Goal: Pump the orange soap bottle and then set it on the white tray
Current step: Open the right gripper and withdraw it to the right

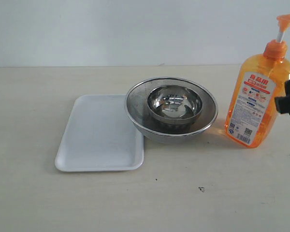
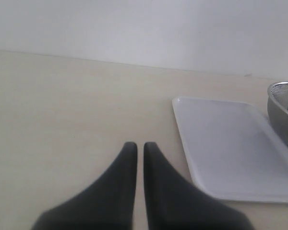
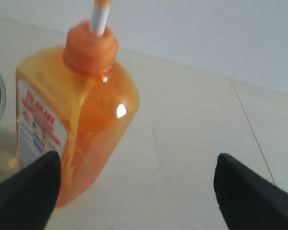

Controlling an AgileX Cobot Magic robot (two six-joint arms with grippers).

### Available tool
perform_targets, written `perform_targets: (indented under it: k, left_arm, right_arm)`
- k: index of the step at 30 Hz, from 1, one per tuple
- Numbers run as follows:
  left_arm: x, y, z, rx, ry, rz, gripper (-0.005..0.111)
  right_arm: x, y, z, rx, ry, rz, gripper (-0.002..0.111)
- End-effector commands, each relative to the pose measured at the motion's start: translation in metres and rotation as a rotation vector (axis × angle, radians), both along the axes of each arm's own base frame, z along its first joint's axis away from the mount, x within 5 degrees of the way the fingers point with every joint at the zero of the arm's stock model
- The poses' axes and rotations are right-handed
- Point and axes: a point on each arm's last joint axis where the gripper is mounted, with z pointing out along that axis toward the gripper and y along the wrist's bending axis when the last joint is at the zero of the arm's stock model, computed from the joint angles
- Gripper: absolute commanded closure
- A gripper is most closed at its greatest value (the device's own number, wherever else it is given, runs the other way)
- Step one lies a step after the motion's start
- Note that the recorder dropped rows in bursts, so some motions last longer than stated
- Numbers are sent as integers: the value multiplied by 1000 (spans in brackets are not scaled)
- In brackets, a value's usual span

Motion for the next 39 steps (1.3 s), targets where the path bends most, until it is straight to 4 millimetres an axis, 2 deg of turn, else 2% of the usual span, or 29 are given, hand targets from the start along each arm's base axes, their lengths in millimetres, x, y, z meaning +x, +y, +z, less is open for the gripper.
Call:
perform_targets:
  k: [1,3,4,5,7,16,18,20,24,27,33,37,39]
  left_arm:
    - [0,0,0,-2,-10,6,102]
    - [0,0,0,-2,-10,6,102]
    - [0,0,0,-2,-10,6,102]
    - [0,0,0,-2,-10,6,102]
    - [0,0,0,-2,-10,6,102]
    - [0,0,0,-2,-10,6,102]
    - [0,0,0,-2,-10,6,102]
    - [0,0,0,-2,-10,6,102]
    - [0,0,0,-2,-10,6,102]
    - [0,0,0,-2,-10,6,102]
    - [0,0,0,-2,-10,6,102]
    - [0,0,0,-2,-10,6,102]
    - [0,0,0,-2,-10,6,102]
  right_arm:
    - [-10,8,-24,62,68,118,58]
    - [-12,3,-28,114,67,38,72]
    - [-12,-2,-28,113,57,-27,75]
    - [-13,-9,-27,143,33,-125,74]
    - [-14,-14,-25,176,7,-200,74]
    - [-15,-15,-25,169,4,-215,76]
    - [-15,-15,-25,167,4,-214,86]
    - [-15,-16,-25,161,3,-219,105]
    - [-16,-23,-22,66,-13,-257,108]
    - [-14,-28,-12,-97,-70,-243,108]
    - [-20,-36,15,-189,-159,-235,108]
    - [-32,-57,45,-146,-265,-334,108]
    - [-40,-64,61,-128,-298,-328,108]
